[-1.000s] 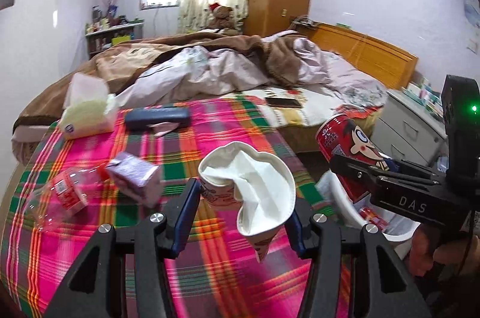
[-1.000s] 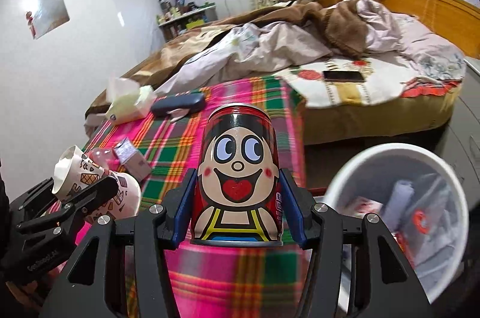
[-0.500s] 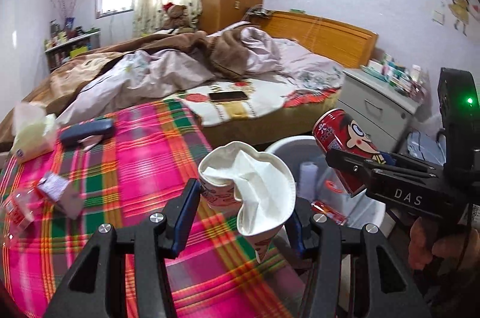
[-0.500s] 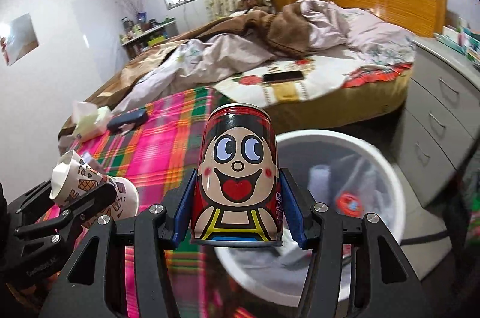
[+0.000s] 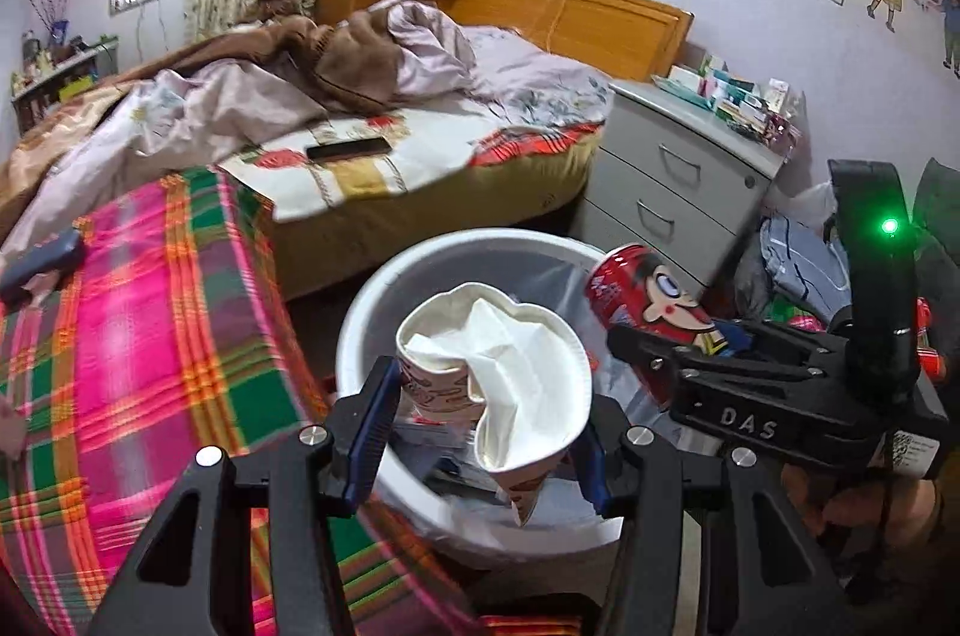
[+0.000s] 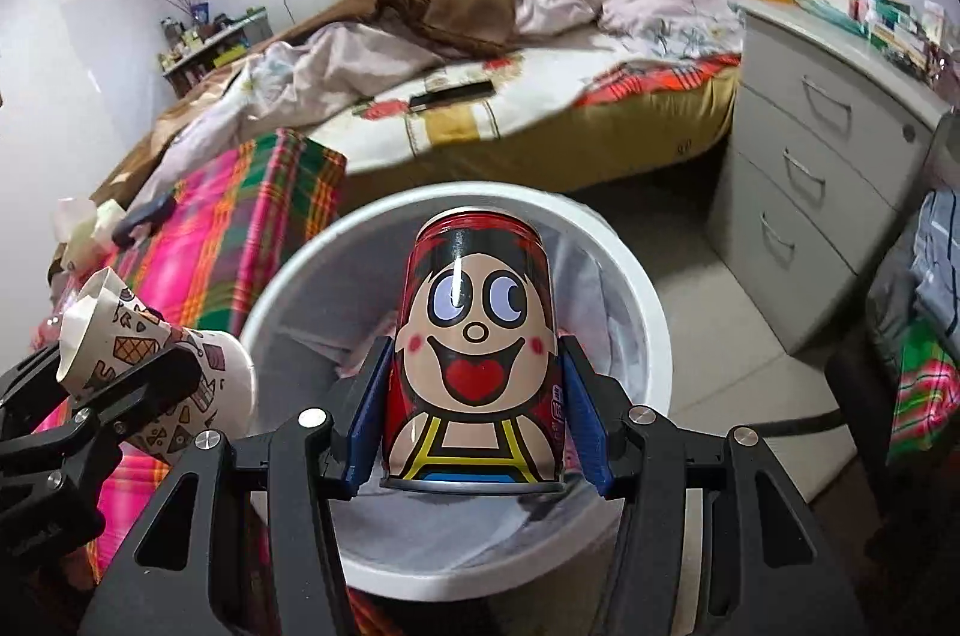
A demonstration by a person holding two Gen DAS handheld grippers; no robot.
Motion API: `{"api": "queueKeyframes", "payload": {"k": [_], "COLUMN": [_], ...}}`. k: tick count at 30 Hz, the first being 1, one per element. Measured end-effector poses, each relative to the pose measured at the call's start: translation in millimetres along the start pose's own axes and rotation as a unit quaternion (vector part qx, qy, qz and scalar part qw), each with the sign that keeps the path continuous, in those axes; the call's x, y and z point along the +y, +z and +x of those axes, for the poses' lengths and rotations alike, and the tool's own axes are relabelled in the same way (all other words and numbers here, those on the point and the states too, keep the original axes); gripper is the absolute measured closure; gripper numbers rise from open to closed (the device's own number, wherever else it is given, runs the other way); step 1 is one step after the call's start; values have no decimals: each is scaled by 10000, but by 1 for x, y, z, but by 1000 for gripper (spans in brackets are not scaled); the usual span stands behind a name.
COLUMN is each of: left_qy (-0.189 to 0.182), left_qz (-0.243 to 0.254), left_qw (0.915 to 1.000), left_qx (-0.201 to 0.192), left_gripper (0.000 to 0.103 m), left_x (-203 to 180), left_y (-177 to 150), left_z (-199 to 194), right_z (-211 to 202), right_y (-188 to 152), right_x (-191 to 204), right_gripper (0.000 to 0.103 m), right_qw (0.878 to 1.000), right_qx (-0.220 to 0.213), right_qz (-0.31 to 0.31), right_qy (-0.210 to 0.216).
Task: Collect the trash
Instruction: 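Carry the paper cup and cartoon-face can toward the white bin, then open both tools over the white bin to drop the cup and can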
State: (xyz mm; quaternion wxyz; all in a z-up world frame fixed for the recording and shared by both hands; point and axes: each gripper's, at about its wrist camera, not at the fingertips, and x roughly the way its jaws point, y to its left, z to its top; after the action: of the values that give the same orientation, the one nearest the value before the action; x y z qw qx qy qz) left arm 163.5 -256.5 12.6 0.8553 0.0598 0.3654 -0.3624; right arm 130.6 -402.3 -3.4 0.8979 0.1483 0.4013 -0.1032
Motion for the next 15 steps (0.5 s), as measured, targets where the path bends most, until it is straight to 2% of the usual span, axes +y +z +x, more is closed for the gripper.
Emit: {"api": "queueKeyframes", "payload": {"k": [5,8,10,15], "left_qy": [-49,-57,-25,54], "left_qz": [74,-14,-76,-112], "left_qw": [10000,10000,10000,9999], "left_qx": [11,40,24,-68], "left_gripper": [46,38,32,32], "left_x": [-6,-3,0,4], "left_y": [1,0,-1,-1], "left_z": [7,9,7,-1], "right_z": [8,14,12,3], "right_y": [0,0,-2,-1], "right_x": [-7,-10,-11,-5], "right_gripper": [48,48,46,43], "right_qw": [9998,9995,9995,9998], "right_qx": [152,267,243,62], "right_qz": [-8,35,64,-71], "right_qy": [-106,-179,-211,-173]}}
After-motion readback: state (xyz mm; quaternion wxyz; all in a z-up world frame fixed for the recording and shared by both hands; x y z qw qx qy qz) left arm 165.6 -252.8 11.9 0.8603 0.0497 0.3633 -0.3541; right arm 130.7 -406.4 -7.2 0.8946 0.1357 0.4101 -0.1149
